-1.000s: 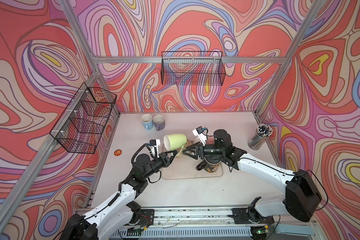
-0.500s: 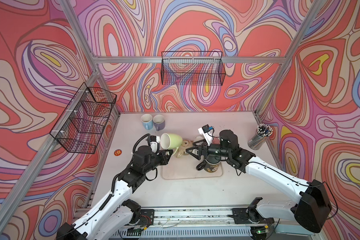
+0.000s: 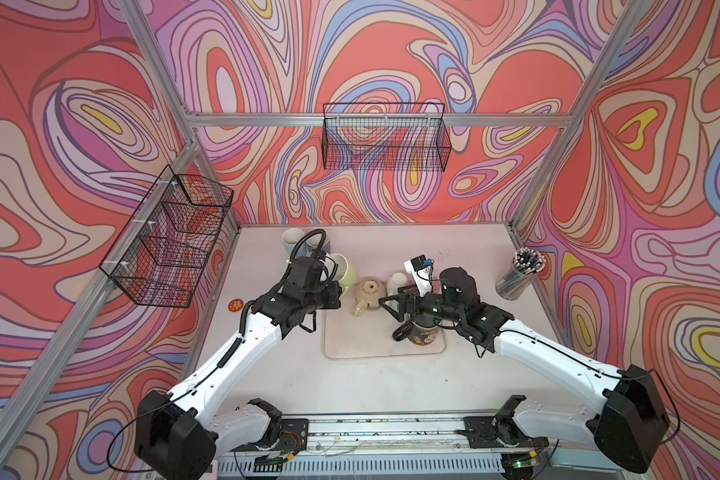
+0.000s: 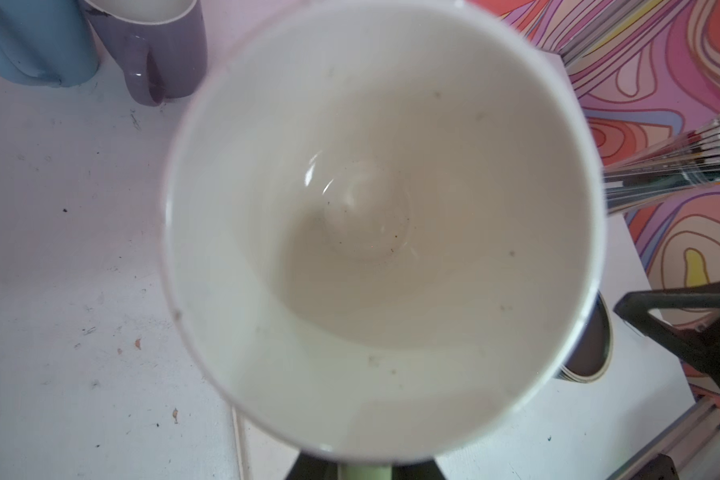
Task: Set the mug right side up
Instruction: 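Lower the light green mug upright beside the lavender mug with left gripper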
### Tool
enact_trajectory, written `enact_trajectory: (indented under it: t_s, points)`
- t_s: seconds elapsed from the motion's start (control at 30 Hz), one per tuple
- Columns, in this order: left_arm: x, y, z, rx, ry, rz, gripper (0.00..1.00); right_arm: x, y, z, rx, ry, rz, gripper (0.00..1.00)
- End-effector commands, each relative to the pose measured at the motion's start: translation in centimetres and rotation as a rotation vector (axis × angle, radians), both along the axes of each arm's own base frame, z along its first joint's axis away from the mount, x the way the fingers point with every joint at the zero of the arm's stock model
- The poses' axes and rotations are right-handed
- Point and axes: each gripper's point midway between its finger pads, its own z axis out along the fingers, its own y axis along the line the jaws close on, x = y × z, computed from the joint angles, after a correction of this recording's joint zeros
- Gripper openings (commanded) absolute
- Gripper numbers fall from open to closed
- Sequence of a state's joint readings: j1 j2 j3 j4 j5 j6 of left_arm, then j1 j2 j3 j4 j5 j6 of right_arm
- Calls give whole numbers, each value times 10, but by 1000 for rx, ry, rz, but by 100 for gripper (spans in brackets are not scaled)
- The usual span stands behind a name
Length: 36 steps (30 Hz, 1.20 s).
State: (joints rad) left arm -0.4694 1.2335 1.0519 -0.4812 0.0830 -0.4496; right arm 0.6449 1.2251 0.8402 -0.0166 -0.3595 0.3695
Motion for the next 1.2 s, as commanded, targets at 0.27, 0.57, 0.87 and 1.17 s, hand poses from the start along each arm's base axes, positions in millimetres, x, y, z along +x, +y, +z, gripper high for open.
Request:
enact_trajectory:
  t_s: [0.27, 0.57, 0.87, 1.17]
  points:
    - [75, 2, 6, 268, -1, 31, 0, 14, -8, -32, -83, 52, -86, 98]
    - [128, -13, -1, 339, -11, 48, 0, 16, -5, -47, -92, 117, -95, 98]
    - [178, -15, -24, 415, 2, 61, 0, 19, -6, -55, -107, 141, -110, 98]
    - [214, -8, -47, 393, 38, 77, 0, 20, 1, -64, -113, 174, -80, 98]
